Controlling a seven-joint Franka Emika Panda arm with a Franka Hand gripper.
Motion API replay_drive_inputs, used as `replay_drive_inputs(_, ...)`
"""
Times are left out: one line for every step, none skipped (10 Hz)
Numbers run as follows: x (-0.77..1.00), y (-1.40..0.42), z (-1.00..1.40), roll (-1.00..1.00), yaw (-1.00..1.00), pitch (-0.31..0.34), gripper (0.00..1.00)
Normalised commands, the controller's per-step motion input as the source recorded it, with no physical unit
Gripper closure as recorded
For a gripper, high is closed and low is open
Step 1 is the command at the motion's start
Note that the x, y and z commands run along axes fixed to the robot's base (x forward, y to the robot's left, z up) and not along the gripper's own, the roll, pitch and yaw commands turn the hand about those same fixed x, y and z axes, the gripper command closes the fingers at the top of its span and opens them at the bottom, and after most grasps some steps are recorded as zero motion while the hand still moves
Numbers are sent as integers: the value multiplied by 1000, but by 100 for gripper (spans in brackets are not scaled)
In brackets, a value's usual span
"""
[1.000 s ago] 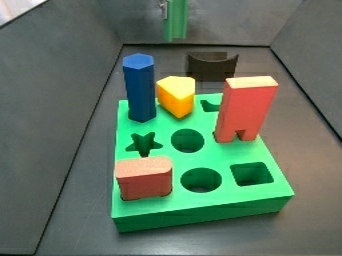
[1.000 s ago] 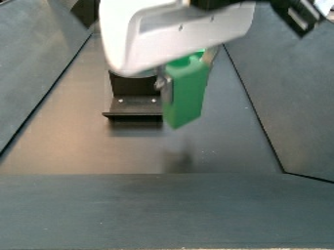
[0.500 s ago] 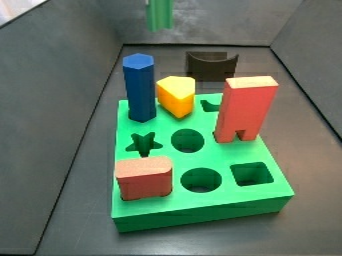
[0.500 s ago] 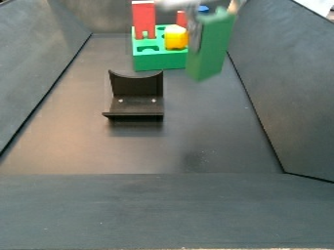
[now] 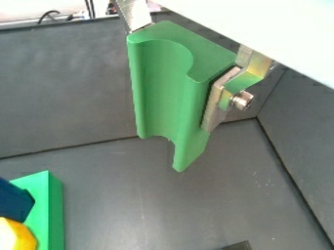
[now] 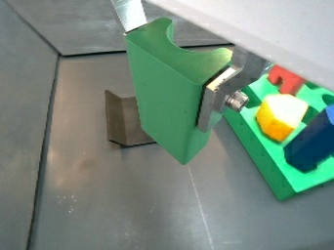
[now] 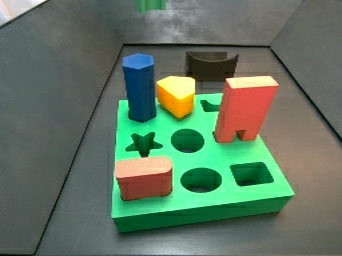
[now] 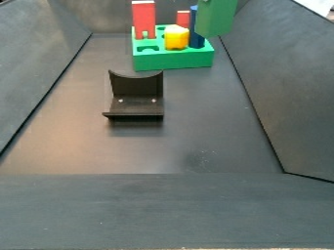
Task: Pick up the arch object. Move up. Rotate the arch object. Move to above the board. Insert the arch object.
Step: Rotate the arch object.
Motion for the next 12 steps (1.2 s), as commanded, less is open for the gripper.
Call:
replay_drive_inputs(47, 15, -132, 21, -1000, -4, 100)
replay_drive_inputs(51, 26, -103, 18, -1000, -8, 100)
replay_drive_inputs(46, 19, -70, 17, -1000, -10, 100)
replay_drive_inputs(34, 14, -42, 18, -1000, -11, 100)
replay_drive_inputs(32, 10, -32, 17, -1000, -12, 100)
replay_drive_inputs(30, 7, -32, 16, -1000, -12, 100)
replay_drive_inputs(29, 6, -27, 17, -1000, -14, 100)
replay_drive_inputs(27, 5, -25, 16, -1000, -15, 100)
replay_drive_inputs(25, 4, -24, 17, -1000, -17, 100)
replay_drive_inputs(23, 4, -23, 17, -1000, -19, 100)
replay_drive_inputs(20, 4, -23, 18, -1000, -21, 100)
replay_drive_inputs(17, 3, -23, 18, -1000, -21, 100)
